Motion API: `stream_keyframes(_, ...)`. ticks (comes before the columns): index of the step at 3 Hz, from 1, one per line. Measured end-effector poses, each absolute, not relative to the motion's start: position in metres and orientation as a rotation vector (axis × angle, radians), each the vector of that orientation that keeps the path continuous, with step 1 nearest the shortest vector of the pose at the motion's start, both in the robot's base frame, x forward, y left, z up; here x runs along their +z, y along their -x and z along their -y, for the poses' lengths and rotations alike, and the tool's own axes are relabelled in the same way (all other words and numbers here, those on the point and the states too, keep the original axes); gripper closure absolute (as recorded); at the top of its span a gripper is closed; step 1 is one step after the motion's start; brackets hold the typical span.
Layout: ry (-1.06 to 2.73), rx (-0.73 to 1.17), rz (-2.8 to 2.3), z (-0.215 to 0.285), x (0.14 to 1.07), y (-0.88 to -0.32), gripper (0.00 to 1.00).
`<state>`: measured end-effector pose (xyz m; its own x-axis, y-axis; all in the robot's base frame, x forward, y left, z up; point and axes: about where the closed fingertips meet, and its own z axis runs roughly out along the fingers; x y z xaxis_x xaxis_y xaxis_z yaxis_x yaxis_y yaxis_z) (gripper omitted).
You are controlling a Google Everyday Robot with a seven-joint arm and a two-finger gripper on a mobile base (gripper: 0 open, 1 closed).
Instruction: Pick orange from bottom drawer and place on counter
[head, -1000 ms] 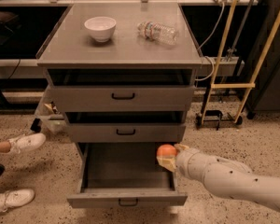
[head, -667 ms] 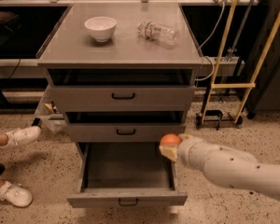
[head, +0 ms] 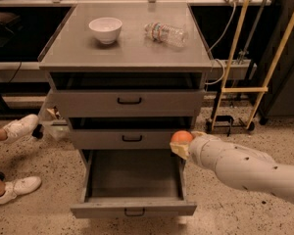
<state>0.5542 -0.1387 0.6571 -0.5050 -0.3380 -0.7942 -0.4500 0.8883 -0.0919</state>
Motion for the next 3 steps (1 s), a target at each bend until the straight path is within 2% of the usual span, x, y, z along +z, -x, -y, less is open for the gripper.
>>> stream_keyframes(1,0.589,0.183,-2.096,0.125,0.696,-0.564,1.00)
stream_keyframes(3,0.688,0.097,-1.907,0.096,0.923,-0.602,1.00)
